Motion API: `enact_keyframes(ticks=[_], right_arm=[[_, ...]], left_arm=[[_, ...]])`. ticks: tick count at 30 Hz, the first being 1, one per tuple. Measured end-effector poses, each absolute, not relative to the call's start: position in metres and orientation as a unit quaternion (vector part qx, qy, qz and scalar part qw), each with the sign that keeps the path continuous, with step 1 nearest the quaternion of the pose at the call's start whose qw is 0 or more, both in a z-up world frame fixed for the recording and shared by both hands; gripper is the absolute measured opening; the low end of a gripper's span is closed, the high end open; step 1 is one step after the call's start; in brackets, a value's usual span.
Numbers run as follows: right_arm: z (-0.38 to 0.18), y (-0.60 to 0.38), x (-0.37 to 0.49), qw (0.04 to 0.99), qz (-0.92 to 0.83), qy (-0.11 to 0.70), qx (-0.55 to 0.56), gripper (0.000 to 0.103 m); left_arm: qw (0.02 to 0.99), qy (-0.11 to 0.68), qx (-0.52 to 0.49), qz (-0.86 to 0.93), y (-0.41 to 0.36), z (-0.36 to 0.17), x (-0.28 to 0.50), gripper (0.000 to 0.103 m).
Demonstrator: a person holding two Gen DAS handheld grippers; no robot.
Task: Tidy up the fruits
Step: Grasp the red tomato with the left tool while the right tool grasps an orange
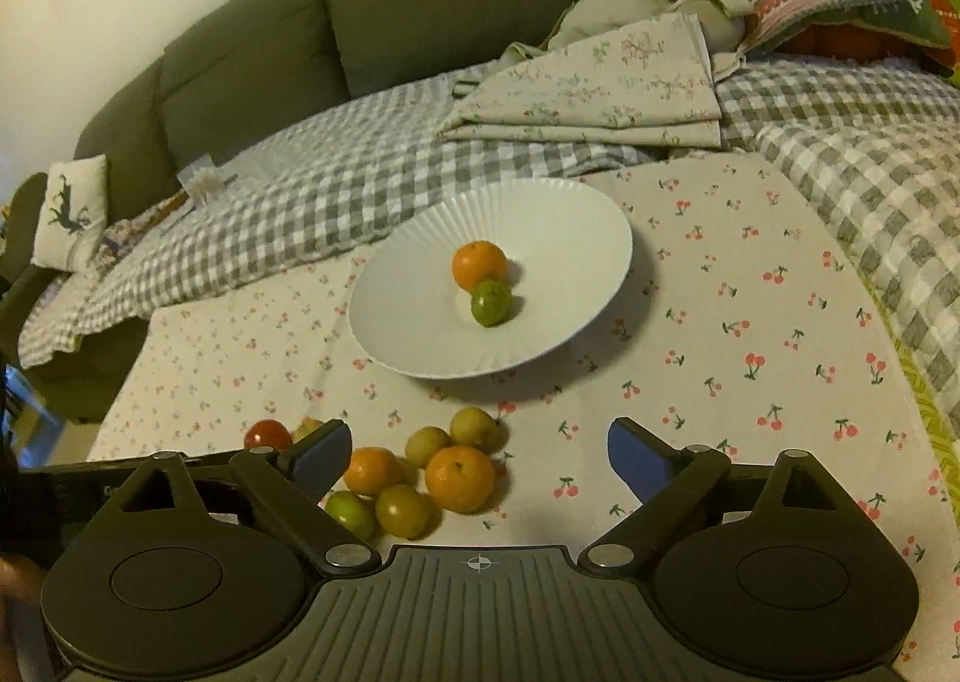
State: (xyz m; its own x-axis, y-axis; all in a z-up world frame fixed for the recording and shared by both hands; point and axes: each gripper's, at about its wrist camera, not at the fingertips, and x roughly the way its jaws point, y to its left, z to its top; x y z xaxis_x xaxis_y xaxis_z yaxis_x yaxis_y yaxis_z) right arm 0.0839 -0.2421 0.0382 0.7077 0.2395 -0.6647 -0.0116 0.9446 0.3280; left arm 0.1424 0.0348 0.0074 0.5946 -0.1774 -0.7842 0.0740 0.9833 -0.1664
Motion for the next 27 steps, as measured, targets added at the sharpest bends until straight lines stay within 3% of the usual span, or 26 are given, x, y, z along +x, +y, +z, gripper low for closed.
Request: enact_keyframes(ticks=[5, 13, 17, 19, 23, 27], right_arm=[[0.026, -0.241, 0.09, 0.902, 0.067, 0.393, 0.163, 0.094], [0.012, -0.228, 0.101, 0.898, 0.075, 0.407, 0.151, 0.091], [0.005, -0.221, 0.106, 0.898, 0.081, 0.411, 0.133, 0.084], [0.001, -0.218, 0.11, 0.897, 0.083, 0.415, 0.124, 0.079], [-0.008, -0.212, 0.115, 0.896, 0.087, 0.422, 0.105, 0.066], [-0.014, -0.208, 0.119, 0.897, 0.09, 0.422, 0.095, 0.06]], left_arm=[[0.886, 0.451, -0.079, -0.072, 0.042, -0.001, 0.151, 0.077], [0.883, 0.459, -0.072, -0.071, 0.042, -0.013, 0.161, 0.051], [0.887, 0.449, -0.07, -0.084, 0.042, -0.012, 0.162, 0.041], [0.885, 0.45, -0.068, -0.094, 0.039, -0.012, 0.162, 0.031], [0.886, 0.45, -0.058, -0.094, 0.036, -0.011, 0.161, 0.031], [0.885, 0.45, -0.068, -0.095, 0.038, -0.011, 0.162, 0.031]])
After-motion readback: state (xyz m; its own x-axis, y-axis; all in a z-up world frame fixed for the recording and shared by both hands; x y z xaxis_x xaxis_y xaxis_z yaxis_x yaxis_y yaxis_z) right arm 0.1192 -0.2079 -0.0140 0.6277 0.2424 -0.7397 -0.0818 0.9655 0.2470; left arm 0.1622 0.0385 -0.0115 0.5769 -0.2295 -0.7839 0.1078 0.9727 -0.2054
